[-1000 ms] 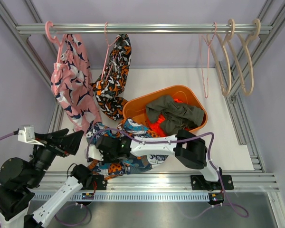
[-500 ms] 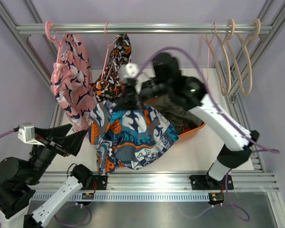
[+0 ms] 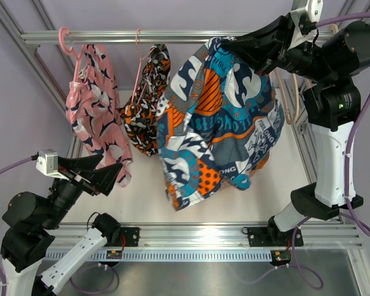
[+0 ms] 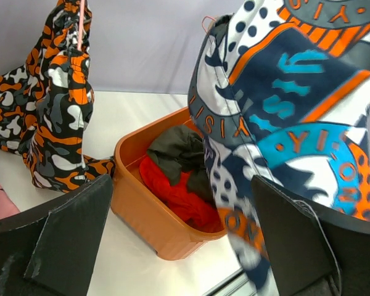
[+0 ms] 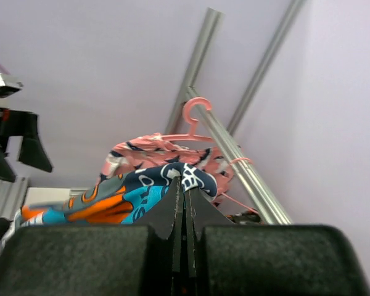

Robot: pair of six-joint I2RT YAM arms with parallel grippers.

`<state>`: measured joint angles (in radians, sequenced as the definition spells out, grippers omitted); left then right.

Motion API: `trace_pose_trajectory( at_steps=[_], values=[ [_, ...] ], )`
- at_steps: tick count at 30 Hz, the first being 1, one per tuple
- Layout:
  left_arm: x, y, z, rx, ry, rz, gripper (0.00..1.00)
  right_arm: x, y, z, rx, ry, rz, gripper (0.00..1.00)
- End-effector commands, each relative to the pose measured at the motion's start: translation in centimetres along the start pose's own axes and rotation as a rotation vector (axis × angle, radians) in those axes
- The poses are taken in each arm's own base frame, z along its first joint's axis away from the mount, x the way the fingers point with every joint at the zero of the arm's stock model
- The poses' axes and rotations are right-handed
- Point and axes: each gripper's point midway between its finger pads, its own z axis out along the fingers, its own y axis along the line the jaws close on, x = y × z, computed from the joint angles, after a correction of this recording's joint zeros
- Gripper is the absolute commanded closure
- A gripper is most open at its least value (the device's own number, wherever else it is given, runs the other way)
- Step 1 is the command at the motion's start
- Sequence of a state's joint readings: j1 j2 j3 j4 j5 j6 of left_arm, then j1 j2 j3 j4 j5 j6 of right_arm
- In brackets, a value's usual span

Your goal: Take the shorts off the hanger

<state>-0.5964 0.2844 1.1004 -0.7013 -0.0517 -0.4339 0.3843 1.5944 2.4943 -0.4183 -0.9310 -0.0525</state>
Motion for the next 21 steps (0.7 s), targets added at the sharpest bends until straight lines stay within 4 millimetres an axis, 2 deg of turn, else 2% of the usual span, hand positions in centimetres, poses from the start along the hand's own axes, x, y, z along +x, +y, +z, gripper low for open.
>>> trace_pose_trajectory(
  at_steps=[1,3,6,7,8,12,15,17,18,19,20,21],
  values=[
    [-0.8,-1.1,1.3,0.052,-0.022,0.02,0.01,-0.5,-3.3,-0.9,0.097,-0.024,-0.043,1.0],
    [-0.7,-1.1,1.4,0.056,-0.02,0.017,0.01,1.1,-4.8,-1.4,0.134,0.01,-0.025,1.0],
    [-0.4,-1.1,1.6,0.056,-0.016,0.017,0.01,4.4,-5.4,-1.5,0.128,0.069,0.034,1.0],
    [-0.3,-1.0,1.7,0.056,-0.016,0.016,0.01,4.8,-5.2,-1.6,0.121,0.075,0.045,1.0],
    [-0.2,-1.0,1.8,0.054,-0.012,0.017,0.01,6.1,-5.3,-1.5,0.113,0.087,0.071,1.0],
    [0.0,-0.9,2.0,0.051,-0.006,0.018,0.01,7.1,-4.6,-1.1,0.079,0.073,0.18,1.0],
    [0.0,-0.9,2.4,0.053,-0.01,0.021,0.01,9.0,-4.0,-0.1,0.056,0.087,0.262,1.0],
    [0.4,-0.8,2.8,0.051,-0.005,0.019,0.01,10.8,-2.3,1.7,0.013,0.091,0.315,1.0],
    [0.6,-1.1,3.1,0.075,0.0,0.021,0.01,11.6,-1.9,2.6,-0.001,0.097,0.284,1.0],
    [0.7,-1.2,3.2,0.08,0.002,0.023,0.01,12.1,-0.4,4.4,-0.026,0.092,0.289,1.0],
    [0.8,-1.3,3.6,0.085,0.009,0.023,0.01,12.5,0.1,5.3,-0.037,0.089,0.279,1.0],
    [1.0,-1.3,3.9,0.087,0.018,0.025,0.01,13.7,0.1,6.4,-0.039,0.096,0.304,1.0]
  ],
)
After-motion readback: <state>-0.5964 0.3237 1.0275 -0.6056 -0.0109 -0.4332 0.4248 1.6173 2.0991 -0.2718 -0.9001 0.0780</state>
